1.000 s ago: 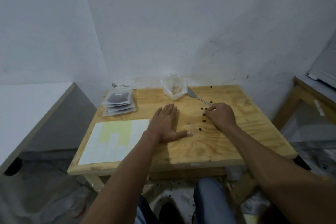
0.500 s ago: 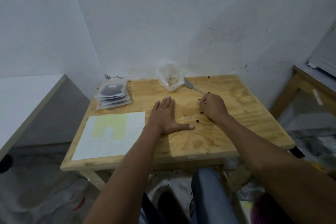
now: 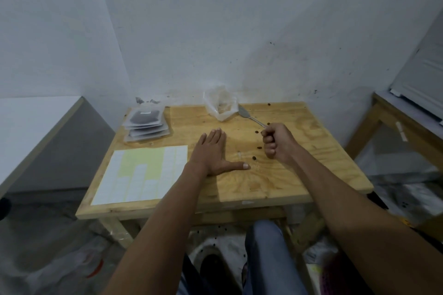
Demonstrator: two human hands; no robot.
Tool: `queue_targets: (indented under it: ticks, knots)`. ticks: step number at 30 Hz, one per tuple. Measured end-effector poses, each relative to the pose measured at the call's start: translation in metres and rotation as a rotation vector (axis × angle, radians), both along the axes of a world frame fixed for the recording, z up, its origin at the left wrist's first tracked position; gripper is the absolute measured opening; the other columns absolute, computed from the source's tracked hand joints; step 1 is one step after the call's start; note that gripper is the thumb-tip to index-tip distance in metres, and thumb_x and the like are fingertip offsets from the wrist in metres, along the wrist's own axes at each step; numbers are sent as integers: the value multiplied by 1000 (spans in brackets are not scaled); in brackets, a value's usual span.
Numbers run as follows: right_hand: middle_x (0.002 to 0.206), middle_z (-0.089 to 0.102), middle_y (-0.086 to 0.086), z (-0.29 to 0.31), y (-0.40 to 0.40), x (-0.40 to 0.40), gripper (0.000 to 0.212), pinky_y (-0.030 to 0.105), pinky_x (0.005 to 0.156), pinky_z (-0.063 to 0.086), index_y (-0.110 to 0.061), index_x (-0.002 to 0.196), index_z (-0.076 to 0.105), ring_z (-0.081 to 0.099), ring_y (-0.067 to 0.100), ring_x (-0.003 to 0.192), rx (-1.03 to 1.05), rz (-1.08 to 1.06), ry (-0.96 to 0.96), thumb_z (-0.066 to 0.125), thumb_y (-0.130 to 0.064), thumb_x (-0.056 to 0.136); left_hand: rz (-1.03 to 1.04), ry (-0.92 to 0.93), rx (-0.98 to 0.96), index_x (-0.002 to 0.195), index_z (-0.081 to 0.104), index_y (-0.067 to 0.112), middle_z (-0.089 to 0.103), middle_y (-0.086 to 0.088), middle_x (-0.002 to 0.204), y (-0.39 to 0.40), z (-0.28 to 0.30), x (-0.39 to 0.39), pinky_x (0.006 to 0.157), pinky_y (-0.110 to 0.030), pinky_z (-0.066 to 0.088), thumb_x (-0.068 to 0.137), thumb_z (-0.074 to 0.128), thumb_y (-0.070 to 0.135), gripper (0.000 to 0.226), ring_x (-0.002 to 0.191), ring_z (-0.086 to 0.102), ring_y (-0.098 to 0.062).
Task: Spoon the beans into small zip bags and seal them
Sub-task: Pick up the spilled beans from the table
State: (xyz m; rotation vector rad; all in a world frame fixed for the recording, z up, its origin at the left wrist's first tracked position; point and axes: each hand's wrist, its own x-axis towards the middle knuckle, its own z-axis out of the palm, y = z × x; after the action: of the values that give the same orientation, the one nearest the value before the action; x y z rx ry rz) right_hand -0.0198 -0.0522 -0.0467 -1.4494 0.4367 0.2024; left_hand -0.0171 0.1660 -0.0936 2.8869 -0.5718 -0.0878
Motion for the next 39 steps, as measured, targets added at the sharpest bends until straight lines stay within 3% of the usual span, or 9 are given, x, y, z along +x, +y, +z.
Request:
queue_targets:
  ticks: [4, 8, 11, 15, 17, 26, 31, 35, 39]
  knots:
    - [54, 41, 1, -16, -6, -16, 40, 32, 54, 32, -16, 56, 42, 38, 17, 50, -941, 283, -209, 61, -29, 89, -5, 3, 36, 162, 1, 10, -3, -9, 170, 0, -1, -1, 127, -47, -1, 58, 25, 107, 144, 157, -3, -22]
    - [63, 54, 0, -22, 1, -29, 58, 31, 57, 39, -14, 63, 52, 51, 16, 60, -1348, 403, -310, 52, -62, 95, 5, -9, 40, 162, 1, 10, -3, -9, 170, -1, -3, -1, 127, -47, 0, 59, 25, 106, 143, 157, -3, -22]
    - [73, 56, 0, -23, 9, -33, 57, 33, 61, 42, -14, 75, 58, 60, 22, 74, -1542, 513, -372, 40, -62, 100, 8, -7, 44, 162, 0, 9, -3, -9, 170, -2, -1, -3, 127, -47, 0, 59, 23, 106, 143, 157, -3, -22]
    - [87, 66, 9, -25, 10, -29, 44, 34, 65, 41, -10, 88, 66, 64, 29, 83, -1619, 571, -427, 36, -37, 107, 13, -12, 30, 162, 1, 10, -2, -9, 170, -1, -1, -3, 127, -47, 1, 55, 20, 107, 146, 157, -2, -21]
    - [79, 61, 7, -24, 11, -26, 40, 34, 63, 41, -10, 78, 60, 62, 30, 79, -1554, 541, -392, 39, -31, 104, 14, -15, 28, 162, 2, 10, -2, -9, 170, -2, -2, -3, 127, -47, 1, 56, 21, 107, 145, 157, -1, -22]
    - [84, 66, 6, -19, 16, -17, 65, 35, 70, 48, -11, 81, 62, 62, 26, 79, -1647, 401, -274, 27, -60, 104, 27, -26, 12, 162, 4, 11, 0, -8, 170, -1, -5, -2, 127, -47, 2, 60, 26, 106, 141, 157, 0, -21]
    - [114, 70, 12, -16, 26, -6, 51, 37, 77, 42, -7, 109, 69, 66, 30, 103, -1702, 448, -223, 30, -40, 108, 29, -35, -14, 162, 6, 11, 2, -8, 170, -1, -7, -2, 127, -48, 1, 61, 27, 105, 140, 157, 1, -21]
    - [108, 70, 11, -12, 28, -5, 29, 34, 70, 44, -9, 101, 68, 65, 27, 89, -1724, 518, -199, 40, -14, 100, 34, -33, -10, 162, 6, 11, 2, -7, 171, -1, -7, -2, 127, -48, 2, 61, 27, 106, 140, 157, 1, -20]
    - [105, 70, 13, -15, 24, -6, 28, 35, 70, 45, -7, 99, 68, 66, 30, 93, -1681, 515, -235, 40, -11, 99, 34, -30, -11, 162, 4, 11, 1, -7, 171, -1, -7, -2, 127, -47, 1, 62, 28, 105, 139, 157, 0, -20]
